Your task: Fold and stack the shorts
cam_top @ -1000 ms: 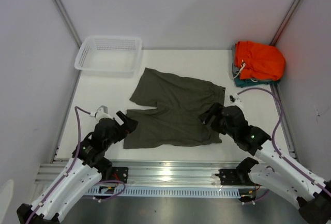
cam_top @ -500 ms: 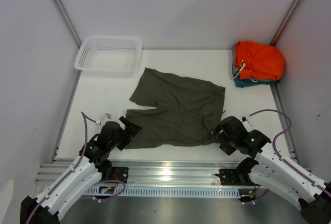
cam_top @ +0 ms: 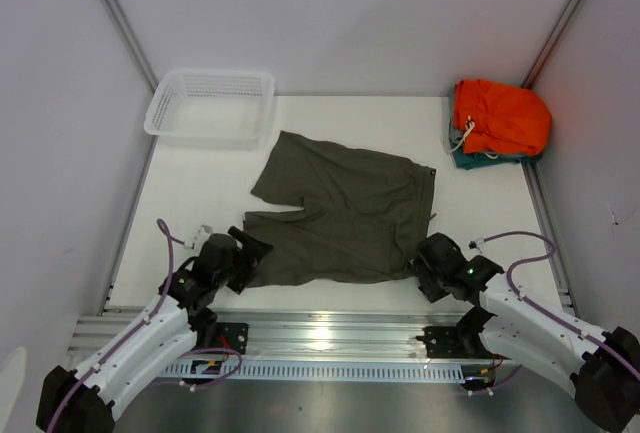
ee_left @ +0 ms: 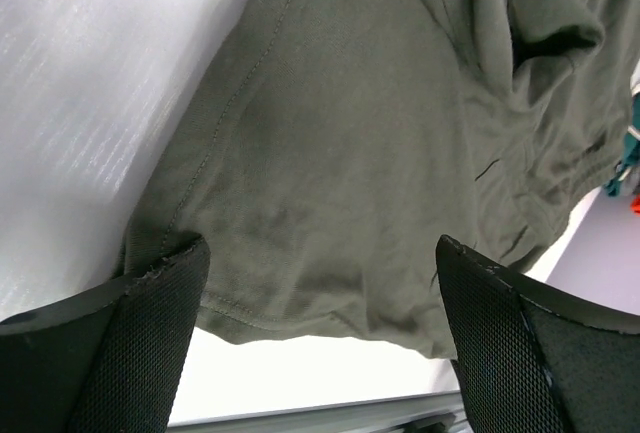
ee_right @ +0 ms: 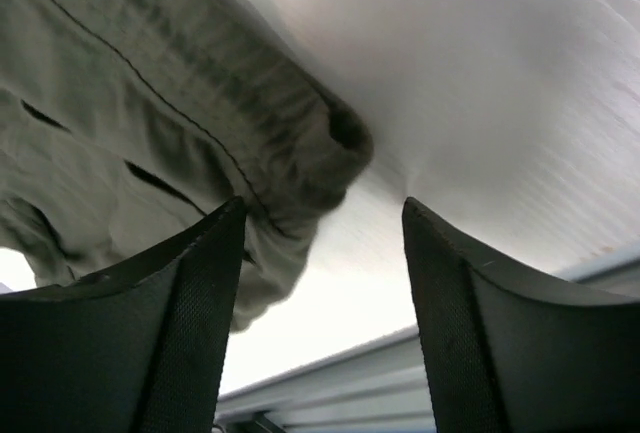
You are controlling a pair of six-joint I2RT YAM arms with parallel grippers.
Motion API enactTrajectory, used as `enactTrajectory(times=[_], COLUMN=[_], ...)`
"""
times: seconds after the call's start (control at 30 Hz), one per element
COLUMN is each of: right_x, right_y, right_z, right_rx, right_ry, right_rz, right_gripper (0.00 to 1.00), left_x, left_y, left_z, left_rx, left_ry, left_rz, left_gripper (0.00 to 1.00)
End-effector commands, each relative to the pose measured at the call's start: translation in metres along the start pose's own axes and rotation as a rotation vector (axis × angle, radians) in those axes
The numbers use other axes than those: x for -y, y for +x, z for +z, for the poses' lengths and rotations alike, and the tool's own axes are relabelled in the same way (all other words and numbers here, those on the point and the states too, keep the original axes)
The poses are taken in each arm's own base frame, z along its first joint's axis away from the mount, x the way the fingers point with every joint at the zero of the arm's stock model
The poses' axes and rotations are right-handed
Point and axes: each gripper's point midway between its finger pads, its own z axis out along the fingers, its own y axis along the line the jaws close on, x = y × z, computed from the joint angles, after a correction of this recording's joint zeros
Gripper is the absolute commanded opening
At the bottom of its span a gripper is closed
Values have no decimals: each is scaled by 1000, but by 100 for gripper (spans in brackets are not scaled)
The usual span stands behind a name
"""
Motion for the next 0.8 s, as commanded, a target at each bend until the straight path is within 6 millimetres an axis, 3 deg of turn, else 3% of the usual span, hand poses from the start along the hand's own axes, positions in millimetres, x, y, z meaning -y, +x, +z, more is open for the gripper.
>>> enactTrajectory(times=[0.0,0.07,0.13,0.17,0.27,0.5,0.77], right_x=[-16,-21,-19,-20,-19,-15,-21], right_y=[-9,-8,-10,-13,-23,-51,-60], right_z=[14,20,26,27,28,30,39], right_rx=[56,43,44,59,100,169,205], right_ry=[-38,-51,-36,-35,-30,-17,-18], right_rz=[70,82,85,91,101,119,98], right_gripper=[62,54,36,22,6,0,0], left_x=[-20,-20,-20,-17,-18,-16,-14], left_y=[6,4,2,0,-5,1,14], left_z=[2,0,-4,-7,-14,-34,-50], left_rx=[-11,-3,4,11,27,-39,-120], left_ry=[-60,-59,-66,-64,-90,-160,-156], left_rz=[-38,-37,-32,-29,-13,14,-13], left_gripper=[97,97,97,97,98,98,98])
